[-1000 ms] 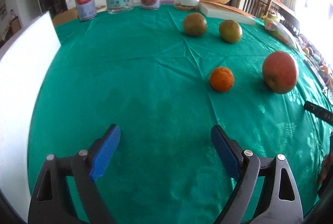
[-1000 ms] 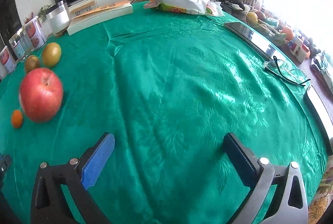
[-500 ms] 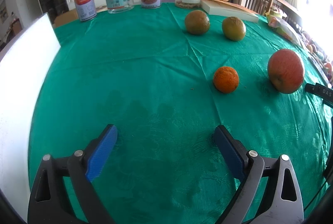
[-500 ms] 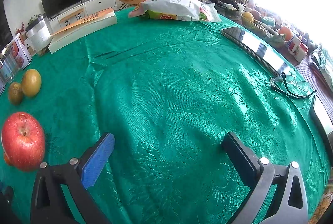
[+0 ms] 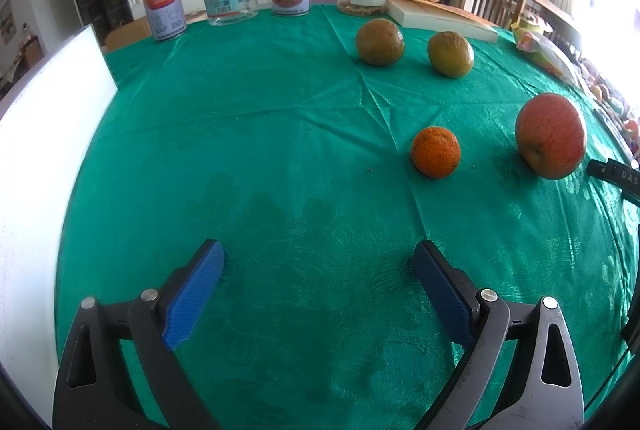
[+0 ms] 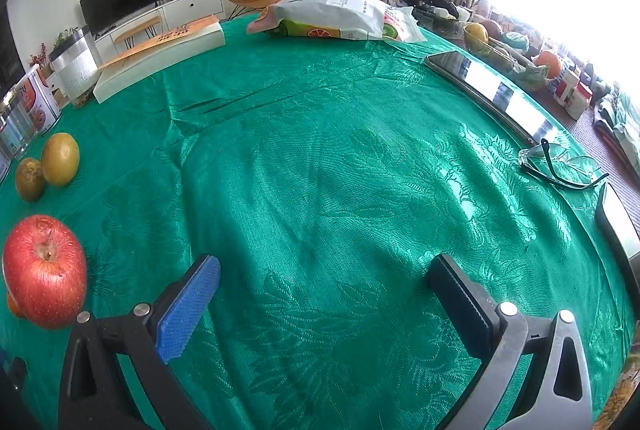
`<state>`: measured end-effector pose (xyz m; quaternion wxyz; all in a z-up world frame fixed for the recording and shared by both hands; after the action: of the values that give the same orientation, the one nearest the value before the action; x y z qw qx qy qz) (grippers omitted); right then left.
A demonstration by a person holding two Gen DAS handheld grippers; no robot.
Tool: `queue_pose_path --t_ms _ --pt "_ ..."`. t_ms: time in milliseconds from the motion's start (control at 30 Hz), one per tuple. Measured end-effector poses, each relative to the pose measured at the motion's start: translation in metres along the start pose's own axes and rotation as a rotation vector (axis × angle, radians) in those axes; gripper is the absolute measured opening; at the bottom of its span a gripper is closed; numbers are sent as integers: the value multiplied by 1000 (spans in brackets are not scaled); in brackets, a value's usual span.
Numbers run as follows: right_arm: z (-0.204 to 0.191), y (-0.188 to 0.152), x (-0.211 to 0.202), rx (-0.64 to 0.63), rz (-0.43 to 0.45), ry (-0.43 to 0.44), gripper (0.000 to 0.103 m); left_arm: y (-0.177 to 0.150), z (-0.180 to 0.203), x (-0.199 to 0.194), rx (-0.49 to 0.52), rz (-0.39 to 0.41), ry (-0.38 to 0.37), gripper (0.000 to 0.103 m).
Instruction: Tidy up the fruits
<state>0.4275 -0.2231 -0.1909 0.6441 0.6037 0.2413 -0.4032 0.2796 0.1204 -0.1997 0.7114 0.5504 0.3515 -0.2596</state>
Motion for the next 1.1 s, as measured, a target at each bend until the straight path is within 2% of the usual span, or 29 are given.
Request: queue_pose_path --t_ms 1100 --pt "0 0 0 1 0 -1 103 1 -2 0 -8 0 1 98"
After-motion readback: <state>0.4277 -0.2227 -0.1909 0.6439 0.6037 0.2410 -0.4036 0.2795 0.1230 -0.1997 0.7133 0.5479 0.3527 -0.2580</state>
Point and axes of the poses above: each gripper's, at about its wrist camera, not at the fingertips, and x roughly the way its jaws point, z to its right, y to its top, the point moved 7 cm from there along x, roughly the way its jaws point, and after that the axes turned 10 degrees about -y, right-handed, at the moved point
